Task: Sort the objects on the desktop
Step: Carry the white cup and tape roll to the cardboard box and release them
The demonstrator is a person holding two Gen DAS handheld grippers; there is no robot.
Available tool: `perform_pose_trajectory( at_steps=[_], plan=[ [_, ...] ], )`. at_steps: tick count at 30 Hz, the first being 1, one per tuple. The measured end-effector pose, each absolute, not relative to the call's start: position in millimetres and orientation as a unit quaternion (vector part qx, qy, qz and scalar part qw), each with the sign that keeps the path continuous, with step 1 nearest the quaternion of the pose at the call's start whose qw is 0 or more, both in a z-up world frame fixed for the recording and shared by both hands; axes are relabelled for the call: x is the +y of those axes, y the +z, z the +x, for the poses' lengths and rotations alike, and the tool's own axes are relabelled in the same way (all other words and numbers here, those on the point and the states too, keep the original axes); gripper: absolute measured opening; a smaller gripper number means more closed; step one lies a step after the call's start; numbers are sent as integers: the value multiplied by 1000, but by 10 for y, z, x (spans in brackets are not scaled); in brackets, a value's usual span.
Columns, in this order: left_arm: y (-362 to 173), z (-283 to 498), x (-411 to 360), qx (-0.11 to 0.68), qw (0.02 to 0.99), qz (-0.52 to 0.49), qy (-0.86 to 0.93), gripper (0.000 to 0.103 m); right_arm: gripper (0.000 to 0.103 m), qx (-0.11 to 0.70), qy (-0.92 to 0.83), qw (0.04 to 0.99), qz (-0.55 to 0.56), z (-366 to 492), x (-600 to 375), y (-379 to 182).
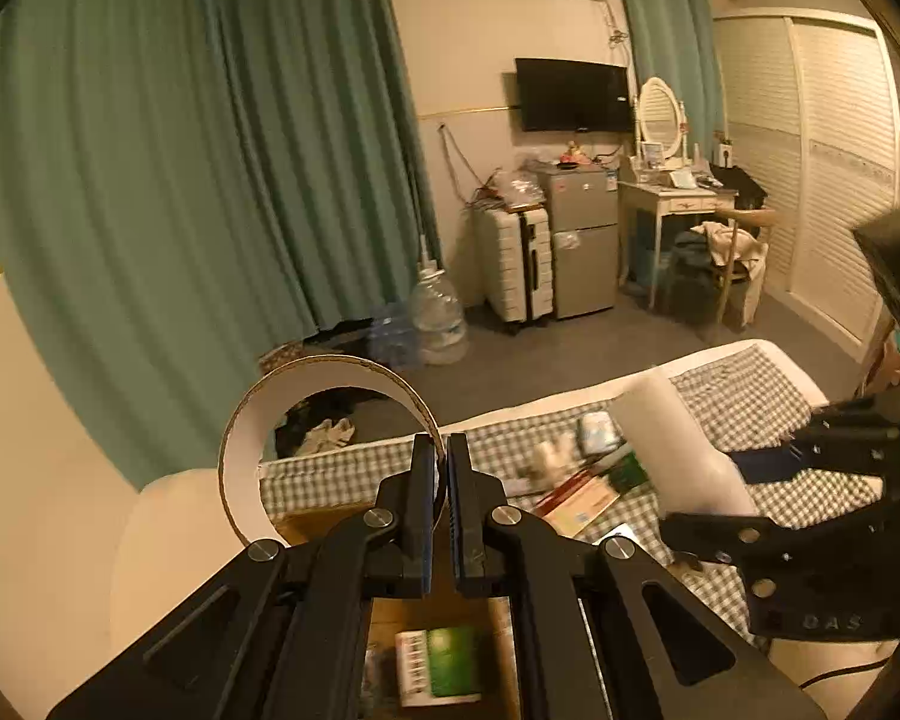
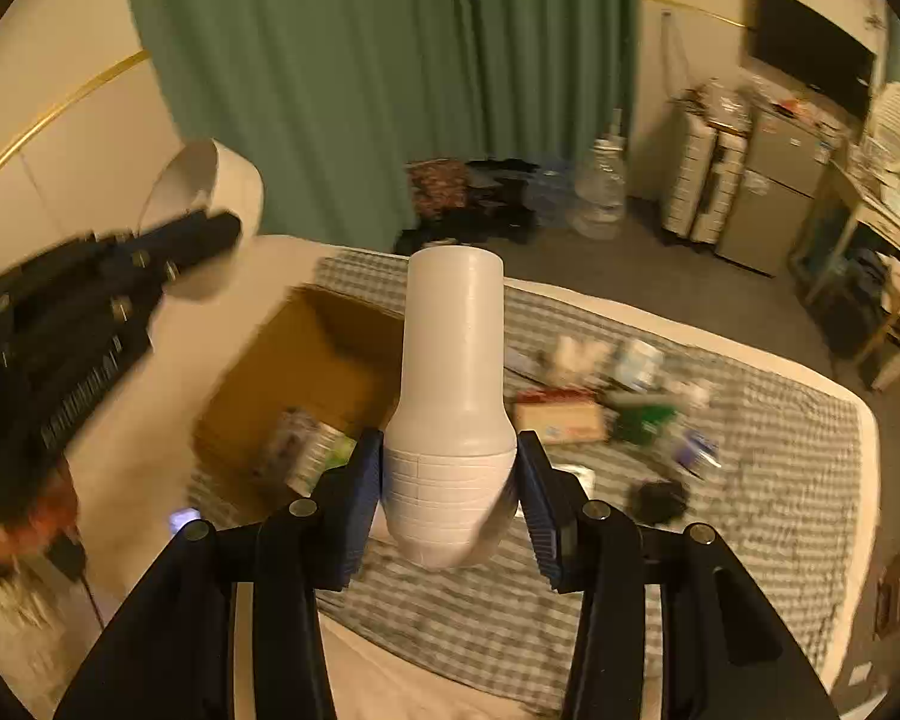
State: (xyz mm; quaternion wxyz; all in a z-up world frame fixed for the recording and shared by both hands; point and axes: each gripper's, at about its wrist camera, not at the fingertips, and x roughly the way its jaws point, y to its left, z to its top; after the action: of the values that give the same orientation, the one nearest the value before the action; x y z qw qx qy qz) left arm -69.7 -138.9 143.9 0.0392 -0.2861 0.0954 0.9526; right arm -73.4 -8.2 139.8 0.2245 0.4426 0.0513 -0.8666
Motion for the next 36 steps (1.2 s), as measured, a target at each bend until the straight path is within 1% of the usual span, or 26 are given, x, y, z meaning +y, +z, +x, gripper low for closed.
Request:
perform_pose_trajectory(
  at_steps=[2, 6, 13, 18, 19, 20, 21, 22, 23, 24, 26, 30, 35, 36],
  plan=[
    [1326, -682, -1586, 82, 39, -293, 952, 4, 44, 46, -858, 242, 451, -827, -382, 1359],
    [839, -790, -1997, 51, 41, -334, 940, 4, 44, 51, -843, 252, 472, -989, -817, 1120],
    [-15, -1013, -2465, 27, 59, -399, 915, 4, 44, 72, -809, 230, 536, -1454, -1441, 249],
    [-409, -1182, -2672, 11, 79, -429, 900, 5, 44, 41, -788, 197, 582, -1885, -1570, -297],
    [-453, -1200, -2697, 11, 83, -430, 899, 7, 44, 34, -783, 194, 590, -1943, -1607, -345],
    [-485, -1206, -2729, 12, 88, -430, 898, 13, 45, 22, -779, 188, 598, -2010, -1627, -406],
    [-514, -1193, -2744, 11, 96, -429, 898, 25, 53, 13, -777, 185, 602, -2024, -1645, -419],
    [-520, -1191, -2760, 8, 104, -428, 898, 34, 65, 1, -776, 184, 603, -2079, -1667, -436],
    [-512, -1173, -2766, 4, 107, -425, 899, 54, 70, -8, -781, 178, 599, -2125, -1676, -428],
    [-504, -1147, -2797, -2, 114, -421, 900, 62, 74, -10, -785, 170, 595, -2148, -1670, -415],
    [-471, -1114, -2842, -12, 124, -417, 900, 63, 74, -5, -797, 149, 586, -2202, -1665, -369],
    [-394, -1071, -2884, -17, 116, -419, 900, 72, 74, -18, -805, 126, 580, -2224, -1529, -260],
    [-188, -988, -2803, -2, 94, -421, 902, 76, 74, -44, -807, 93, 581, -2065, -1162, -44],
    [-133, -945, -2796, -5, 92, -420, 903, 79, 74, -48, -808, 90, 581, -2002, -1063, 17]
  ],
)
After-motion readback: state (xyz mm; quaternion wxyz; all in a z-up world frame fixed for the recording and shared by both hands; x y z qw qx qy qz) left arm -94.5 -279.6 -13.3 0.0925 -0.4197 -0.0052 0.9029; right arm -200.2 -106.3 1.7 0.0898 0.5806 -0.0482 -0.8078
